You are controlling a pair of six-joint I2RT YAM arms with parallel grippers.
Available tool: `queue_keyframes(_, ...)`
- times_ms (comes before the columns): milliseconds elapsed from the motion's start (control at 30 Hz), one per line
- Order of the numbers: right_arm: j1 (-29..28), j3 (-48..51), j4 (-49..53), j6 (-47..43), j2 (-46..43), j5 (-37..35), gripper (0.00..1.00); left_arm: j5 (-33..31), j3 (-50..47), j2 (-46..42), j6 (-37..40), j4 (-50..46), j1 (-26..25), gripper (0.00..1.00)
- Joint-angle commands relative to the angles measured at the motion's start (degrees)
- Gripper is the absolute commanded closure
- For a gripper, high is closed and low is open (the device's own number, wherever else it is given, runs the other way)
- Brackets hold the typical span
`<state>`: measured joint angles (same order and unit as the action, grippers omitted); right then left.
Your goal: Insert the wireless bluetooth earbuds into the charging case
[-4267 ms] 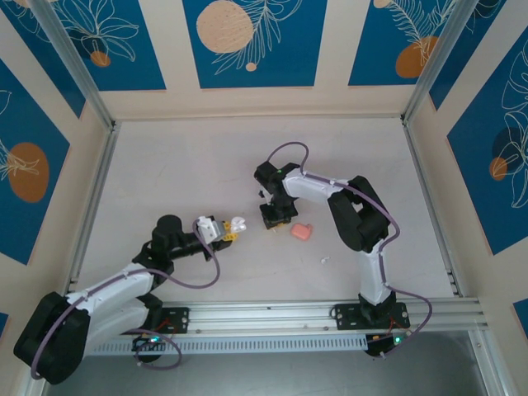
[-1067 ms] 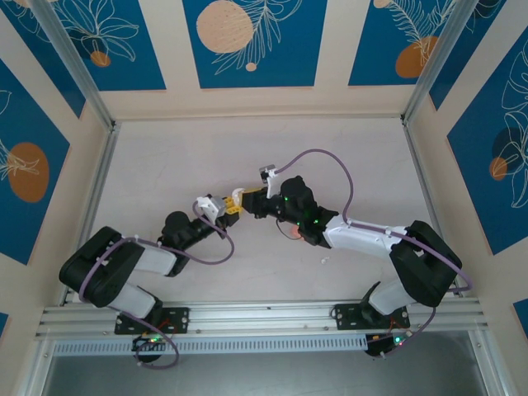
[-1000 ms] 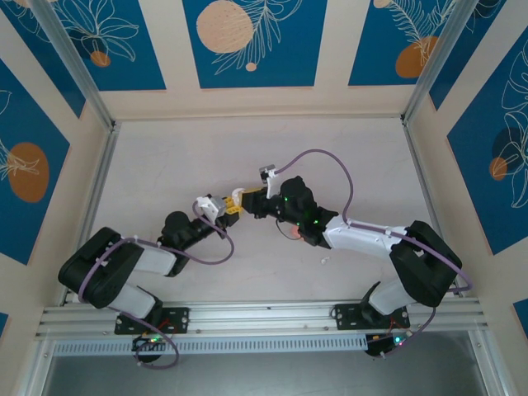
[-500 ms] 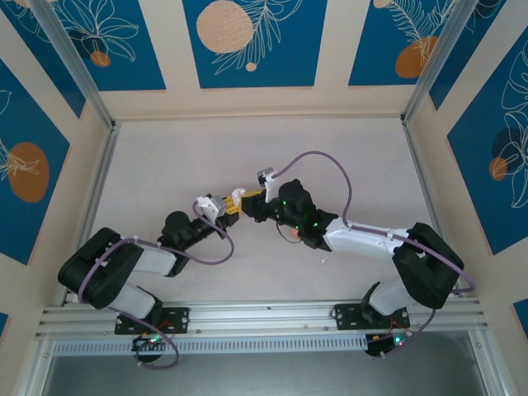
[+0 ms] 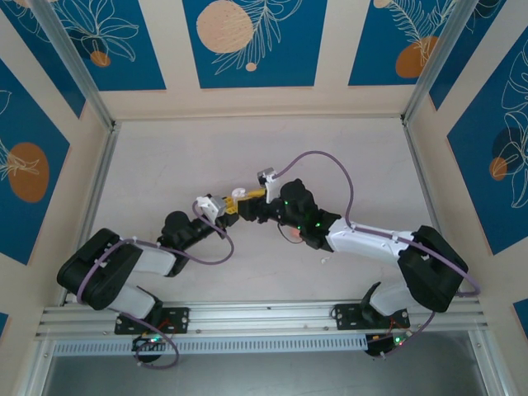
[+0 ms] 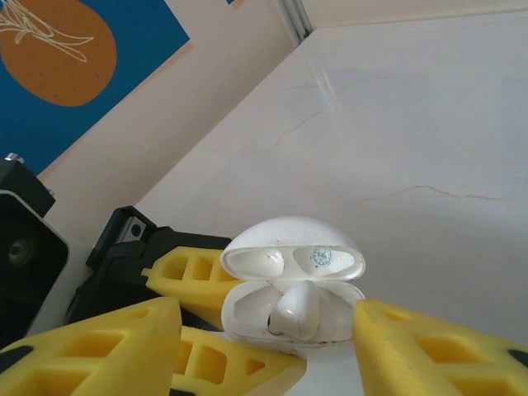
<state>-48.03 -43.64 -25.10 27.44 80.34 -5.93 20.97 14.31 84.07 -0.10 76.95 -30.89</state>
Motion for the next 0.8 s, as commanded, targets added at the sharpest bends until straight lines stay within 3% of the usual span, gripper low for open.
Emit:
queue_keyframes(0, 0.9, 0.0, 0.2, 0.3, -3.1, 3.4, 0.41, 1.7, 1.1, -1.3, 0.1, 3.7, -0.7, 0.87)
queue_keyframes(233, 3.1, -0.2, 2.8, 1.9, -7.7, 8.2, 0.38, 4.6, 1.3, -0.8, 1.9, 3.6, -0.7, 0.85)
queue_keyframes(400, 5.8, -3.7, 13.0, 4.2, -9.7, 12.4, 0.39, 5.6, 0.9, -0.4, 3.4, 3.6, -0.7, 0.86)
queue_keyframes(600, 7.8, -6.6, 21.5, 8.2, -10.2, 18.1, 0.53, 5.9, 0.2, -0.8, 5.0, 3.7, -0.8, 0.86)
queue_keyframes(767, 8.6, -6.6, 25.1, 10.8, -10.2, 18.8, 0.65, 6.2, 0.0, -1.2, 5.5, 3.6, -0.7, 0.86)
